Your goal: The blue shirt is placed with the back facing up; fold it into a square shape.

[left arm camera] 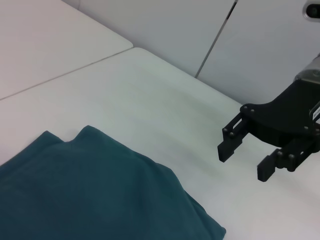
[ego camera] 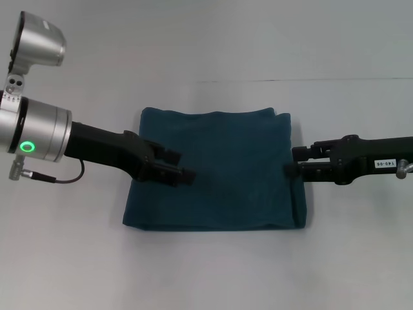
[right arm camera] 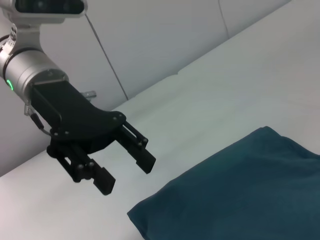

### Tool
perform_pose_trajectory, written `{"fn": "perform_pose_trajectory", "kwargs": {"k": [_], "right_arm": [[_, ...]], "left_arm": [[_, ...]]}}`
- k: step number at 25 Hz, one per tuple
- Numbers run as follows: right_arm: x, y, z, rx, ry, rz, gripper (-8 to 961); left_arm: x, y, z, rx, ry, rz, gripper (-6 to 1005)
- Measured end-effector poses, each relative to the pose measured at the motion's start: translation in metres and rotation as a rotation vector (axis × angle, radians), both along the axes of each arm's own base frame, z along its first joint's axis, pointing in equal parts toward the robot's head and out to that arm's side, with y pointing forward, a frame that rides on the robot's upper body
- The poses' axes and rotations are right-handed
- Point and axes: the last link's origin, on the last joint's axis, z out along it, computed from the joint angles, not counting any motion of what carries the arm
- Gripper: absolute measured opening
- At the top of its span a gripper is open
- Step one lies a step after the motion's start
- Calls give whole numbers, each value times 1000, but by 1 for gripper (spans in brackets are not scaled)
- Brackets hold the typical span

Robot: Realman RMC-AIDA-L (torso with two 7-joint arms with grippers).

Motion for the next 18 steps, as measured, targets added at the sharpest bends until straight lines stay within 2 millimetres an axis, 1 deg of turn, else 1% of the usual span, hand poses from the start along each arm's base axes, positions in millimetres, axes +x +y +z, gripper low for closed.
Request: {"fn": "perform_pose_trajectory", "kwargs": {"k": [5,11,18], "right_arm": [[1,2,1,8,4,-27,565],[3,9,3,34,7,-85,564],[-8,12,-5,27,14,-63,563]], "left_arm": [[0,-2,-1,-3,3,-26,666],[0,-3,-3,0,-1,-34,665],[0,-2,-5,4,0,-27,665]]}}
